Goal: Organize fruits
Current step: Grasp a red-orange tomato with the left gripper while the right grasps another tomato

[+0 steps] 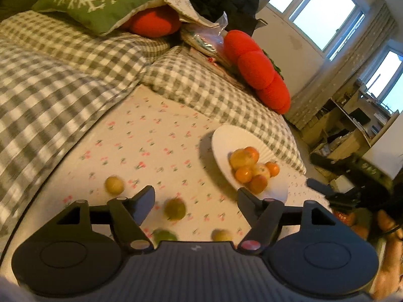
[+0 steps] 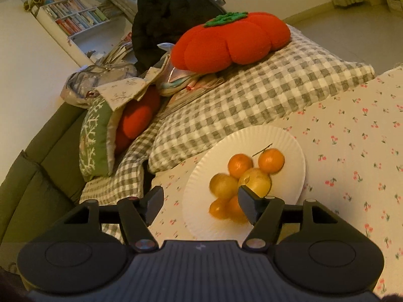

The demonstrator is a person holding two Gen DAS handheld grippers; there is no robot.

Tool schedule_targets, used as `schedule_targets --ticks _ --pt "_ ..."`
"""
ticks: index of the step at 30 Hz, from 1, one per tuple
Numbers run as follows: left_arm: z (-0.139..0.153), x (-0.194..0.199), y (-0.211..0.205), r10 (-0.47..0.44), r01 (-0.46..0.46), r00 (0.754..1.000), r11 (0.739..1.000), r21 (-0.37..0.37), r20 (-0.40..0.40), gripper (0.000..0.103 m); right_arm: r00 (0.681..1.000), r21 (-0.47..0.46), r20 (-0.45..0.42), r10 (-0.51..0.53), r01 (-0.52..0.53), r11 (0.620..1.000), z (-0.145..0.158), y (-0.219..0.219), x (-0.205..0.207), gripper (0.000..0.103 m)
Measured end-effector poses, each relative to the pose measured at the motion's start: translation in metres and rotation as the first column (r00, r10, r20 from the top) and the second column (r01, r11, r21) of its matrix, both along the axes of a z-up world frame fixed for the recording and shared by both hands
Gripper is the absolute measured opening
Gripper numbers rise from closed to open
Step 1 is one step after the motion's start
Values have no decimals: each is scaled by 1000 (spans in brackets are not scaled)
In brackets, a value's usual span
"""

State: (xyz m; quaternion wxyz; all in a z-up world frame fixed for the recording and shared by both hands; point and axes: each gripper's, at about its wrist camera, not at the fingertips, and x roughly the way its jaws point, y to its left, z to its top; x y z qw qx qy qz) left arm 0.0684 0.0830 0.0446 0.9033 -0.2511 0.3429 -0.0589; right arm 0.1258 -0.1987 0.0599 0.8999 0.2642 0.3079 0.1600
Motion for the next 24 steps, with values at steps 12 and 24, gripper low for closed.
schedule_targets --ticks 12,24 --pt "-20 -20 1 -34 49 995 987 152 -94 70 996 -197 6 89 -86 977 -3 55 -65 71" --pt "-48 -17 -24 -109 156 974 959 236 -199 62 993 -288 -61 103 -116 951 -25 68 -75 70"
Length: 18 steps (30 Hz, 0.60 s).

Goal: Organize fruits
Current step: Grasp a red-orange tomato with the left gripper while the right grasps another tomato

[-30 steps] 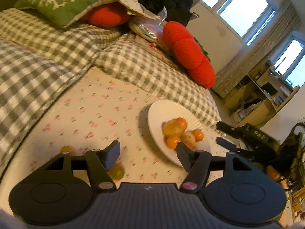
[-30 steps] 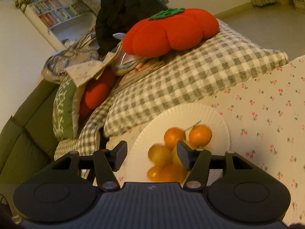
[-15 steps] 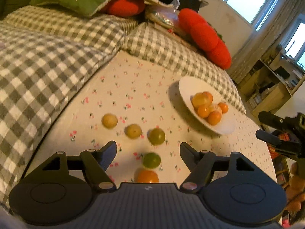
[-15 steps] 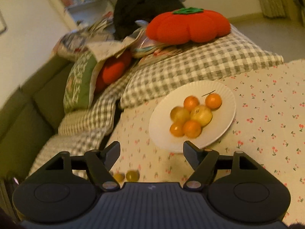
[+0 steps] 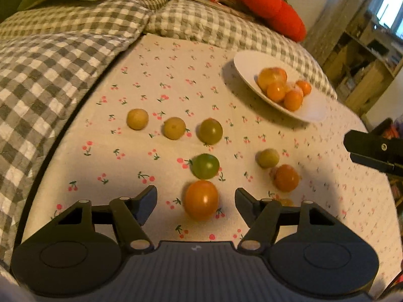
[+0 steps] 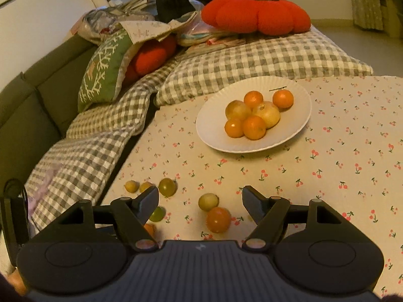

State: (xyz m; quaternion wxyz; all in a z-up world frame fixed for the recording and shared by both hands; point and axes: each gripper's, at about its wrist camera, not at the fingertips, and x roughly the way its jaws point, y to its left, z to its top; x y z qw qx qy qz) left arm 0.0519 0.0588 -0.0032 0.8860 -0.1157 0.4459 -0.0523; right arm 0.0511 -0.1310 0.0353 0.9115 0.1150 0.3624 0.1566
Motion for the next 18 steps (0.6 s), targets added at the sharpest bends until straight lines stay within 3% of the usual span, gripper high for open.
schedule_targets --ticks 5,11,18 --pt "-6 2 -8 -12 13 1000 999 43 -13 51 999 -35 -16 35 -35 999 -8 9 1 64" --pt "-9 4 -12 -9 10 1000 997 71 -17 24 997 -100 -48 65 -70 993 -22 22 4 55" --pt "-10 6 -15 -11 11 1000 996 89 -7 24 994 -159 -109 28 -46 986 -44 27 12 52"
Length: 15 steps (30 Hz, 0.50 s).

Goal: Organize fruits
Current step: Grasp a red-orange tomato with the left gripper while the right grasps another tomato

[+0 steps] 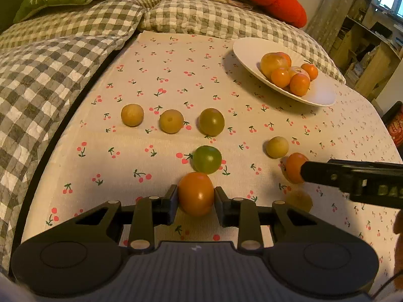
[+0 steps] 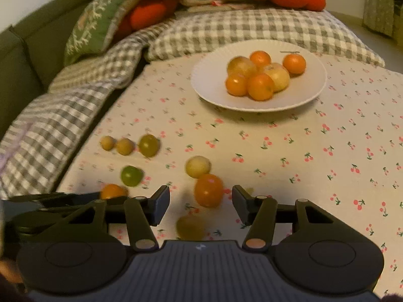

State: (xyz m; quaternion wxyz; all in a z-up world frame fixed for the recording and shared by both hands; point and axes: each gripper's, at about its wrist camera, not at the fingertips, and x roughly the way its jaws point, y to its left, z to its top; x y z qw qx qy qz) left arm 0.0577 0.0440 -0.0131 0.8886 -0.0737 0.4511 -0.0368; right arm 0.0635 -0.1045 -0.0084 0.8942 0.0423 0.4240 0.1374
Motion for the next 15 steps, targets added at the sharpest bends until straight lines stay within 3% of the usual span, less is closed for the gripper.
schedule_targets --ticks 15 --pt "-1 1 2 -2 2 1000 1000 -8 -2 23 1000 -69 -12 12 -13 998 -14 15 2 42"
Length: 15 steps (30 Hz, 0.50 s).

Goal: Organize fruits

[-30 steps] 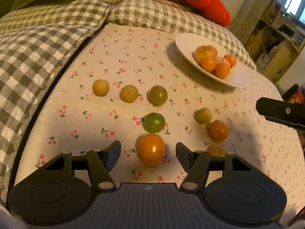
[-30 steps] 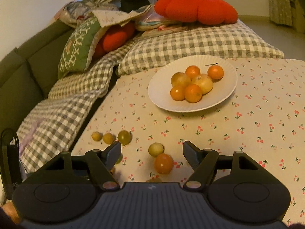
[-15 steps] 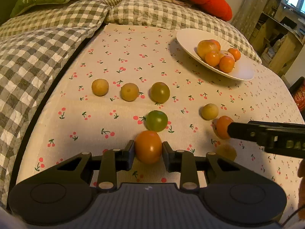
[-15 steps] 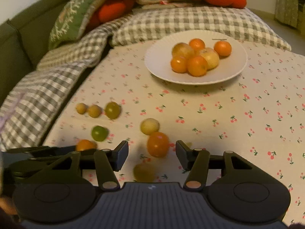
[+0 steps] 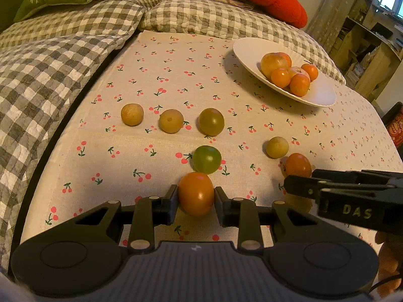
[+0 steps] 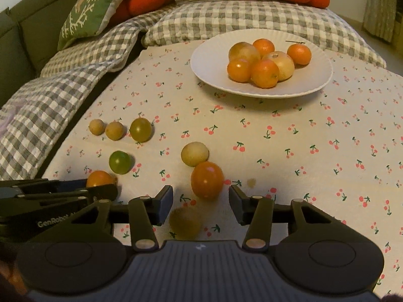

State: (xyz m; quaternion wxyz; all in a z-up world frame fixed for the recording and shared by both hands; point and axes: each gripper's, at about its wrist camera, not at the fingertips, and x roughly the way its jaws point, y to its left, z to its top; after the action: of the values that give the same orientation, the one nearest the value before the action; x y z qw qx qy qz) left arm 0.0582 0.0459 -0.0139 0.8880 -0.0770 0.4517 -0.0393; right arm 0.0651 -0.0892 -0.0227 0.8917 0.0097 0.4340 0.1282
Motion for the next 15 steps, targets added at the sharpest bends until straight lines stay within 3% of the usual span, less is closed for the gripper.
schedule_targets --ticks 8,15 --pt "0 0 0 0 0 1000 1000 -2 -2 23 1000 -20 10 9 -9 1000 -4 4 2 26" --pt "0 1 1 0 0 1000 1000 -6 -3 23 999 -27 33 -7 8 1000 -4 7 2 22"
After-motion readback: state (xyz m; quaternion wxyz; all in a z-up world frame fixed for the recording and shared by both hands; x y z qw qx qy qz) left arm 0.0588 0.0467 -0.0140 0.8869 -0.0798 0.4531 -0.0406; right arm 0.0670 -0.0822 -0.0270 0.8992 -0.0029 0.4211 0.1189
